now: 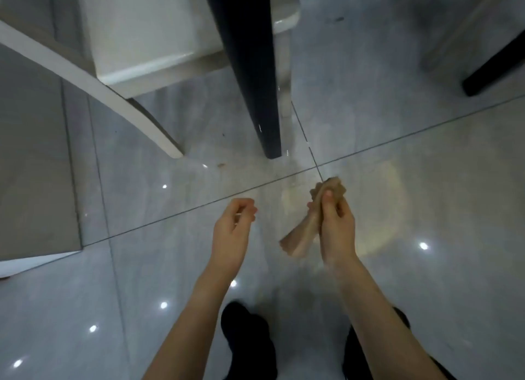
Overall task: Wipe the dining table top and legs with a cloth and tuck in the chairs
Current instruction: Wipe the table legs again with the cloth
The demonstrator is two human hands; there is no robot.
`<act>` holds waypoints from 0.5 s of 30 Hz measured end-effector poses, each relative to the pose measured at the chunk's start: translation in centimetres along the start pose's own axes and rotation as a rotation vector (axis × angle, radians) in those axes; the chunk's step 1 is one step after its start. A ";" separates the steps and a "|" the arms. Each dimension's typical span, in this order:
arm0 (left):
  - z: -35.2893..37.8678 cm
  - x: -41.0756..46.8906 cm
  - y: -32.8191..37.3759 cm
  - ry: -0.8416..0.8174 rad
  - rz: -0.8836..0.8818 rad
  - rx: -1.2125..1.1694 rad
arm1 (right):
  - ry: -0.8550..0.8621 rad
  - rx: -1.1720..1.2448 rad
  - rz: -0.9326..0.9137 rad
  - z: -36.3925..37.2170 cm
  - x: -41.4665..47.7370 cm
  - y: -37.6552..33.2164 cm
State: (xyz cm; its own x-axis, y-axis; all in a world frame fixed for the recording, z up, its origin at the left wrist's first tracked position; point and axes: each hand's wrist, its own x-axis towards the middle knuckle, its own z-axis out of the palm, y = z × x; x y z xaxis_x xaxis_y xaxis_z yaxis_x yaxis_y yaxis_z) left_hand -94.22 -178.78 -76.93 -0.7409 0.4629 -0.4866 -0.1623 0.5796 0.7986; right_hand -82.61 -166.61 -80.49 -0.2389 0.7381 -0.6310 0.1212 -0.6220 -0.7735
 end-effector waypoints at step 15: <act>-20.1 -30.8 35.6 -0.262 0.193 0.212 | 0.105 -0.116 -0.248 -18.6 -38.3 -41.1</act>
State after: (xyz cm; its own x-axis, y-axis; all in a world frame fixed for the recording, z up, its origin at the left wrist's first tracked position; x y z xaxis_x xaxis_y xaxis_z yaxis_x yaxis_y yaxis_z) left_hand -90.27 -185.94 -26.41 -0.5483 0.7167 -0.4309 0.1223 0.5784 0.8065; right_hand -60.54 -164.47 -25.65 -0.1749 0.8906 -0.4197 0.1825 -0.3896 -0.9027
